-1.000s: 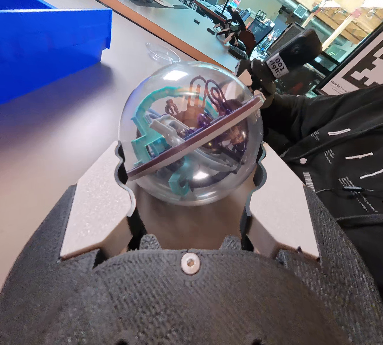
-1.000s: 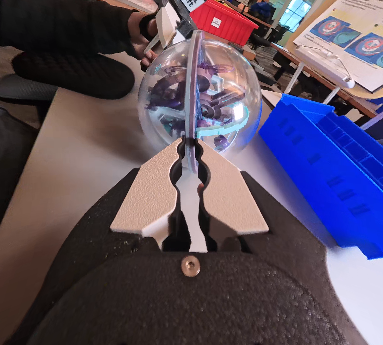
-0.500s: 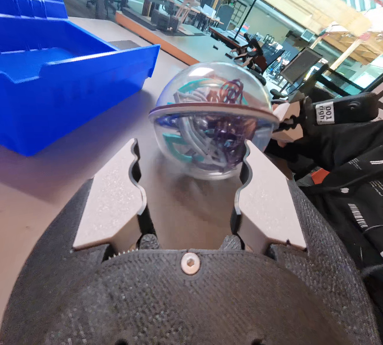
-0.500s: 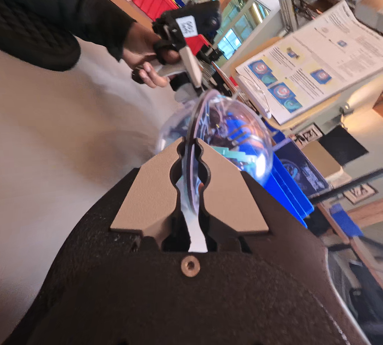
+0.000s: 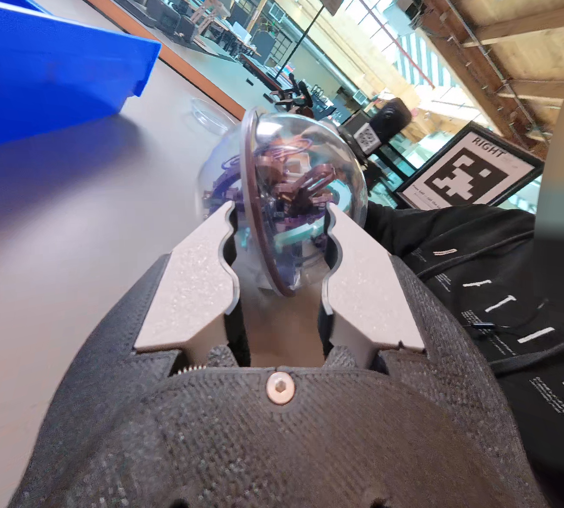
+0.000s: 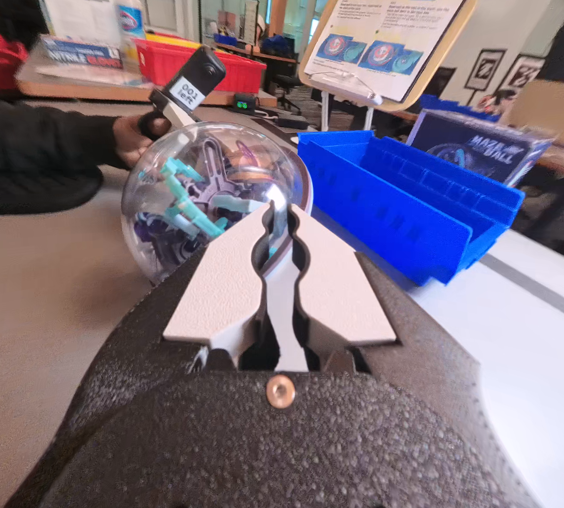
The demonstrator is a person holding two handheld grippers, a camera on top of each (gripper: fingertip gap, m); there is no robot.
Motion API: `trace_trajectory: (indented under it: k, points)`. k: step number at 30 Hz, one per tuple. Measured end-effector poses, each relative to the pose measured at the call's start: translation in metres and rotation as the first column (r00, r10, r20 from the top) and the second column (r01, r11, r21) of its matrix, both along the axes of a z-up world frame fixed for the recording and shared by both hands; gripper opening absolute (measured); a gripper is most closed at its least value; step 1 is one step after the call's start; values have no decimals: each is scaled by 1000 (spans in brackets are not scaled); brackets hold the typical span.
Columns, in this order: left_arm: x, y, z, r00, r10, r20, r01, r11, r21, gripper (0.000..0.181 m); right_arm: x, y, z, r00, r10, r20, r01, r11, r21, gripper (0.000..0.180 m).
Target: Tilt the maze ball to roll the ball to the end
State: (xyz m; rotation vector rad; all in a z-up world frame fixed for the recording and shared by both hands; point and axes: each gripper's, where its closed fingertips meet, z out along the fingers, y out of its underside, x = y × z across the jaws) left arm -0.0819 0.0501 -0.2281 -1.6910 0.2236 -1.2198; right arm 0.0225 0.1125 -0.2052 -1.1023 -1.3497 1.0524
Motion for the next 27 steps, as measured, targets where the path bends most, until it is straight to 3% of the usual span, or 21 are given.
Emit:
trace_trajectory:
  k: [5, 8, 13, 15, 17, 21, 23, 25, 27]
  points:
    - [9, -10, 1, 998, -67, -4, 67, 997, 25, 12, -6, 11, -9, 1000, -17, 21, 18, 998, -61, 0]
    - [11, -13, 0, 997, -74, -6, 74, 997, 18, 13, -9, 20, -17, 997, -38, 65, 44, 995, -95, 2]
    - [7, -18, -2, 996, -68, -56, 70, 997, 28, 10, -3, 28, -26, 988, -44, 147, 58, 994, -97, 28]
    - [8, -21, -2, 995, -82, -64, 84, 996, 31, 10, 5, 21, -34, 971, 71, 226, -26, 981, -195, 28]
    - [9, -23, -1, 994, -82, -76, 85, 996, 35, 9, 21, 3, -47, 913, 274, 301, -166, 926, -340, 34]
    - [12, -29, -5, 993, -77, -91, 79, 997, 18, 8, 55, -45, -86, 694, 580, 426, -348, 789, -506, 42]
    - [13, -32, -13, 992, -61, -112, 60, 998, -15, 8, 57, -62, -94, 640, 616, 460, -394, 777, -491, 40]
    - [18, -38, -22, 988, -80, -131, 74, 996, -48, 8, 50, -71, -90, 637, 632, 441, -412, 763, -498, 18]
    - [17, -43, -24, 989, -87, -120, 81, 995, -53, 8, 47, -72, -92, 631, 635, 445, -411, 761, -502, 16]
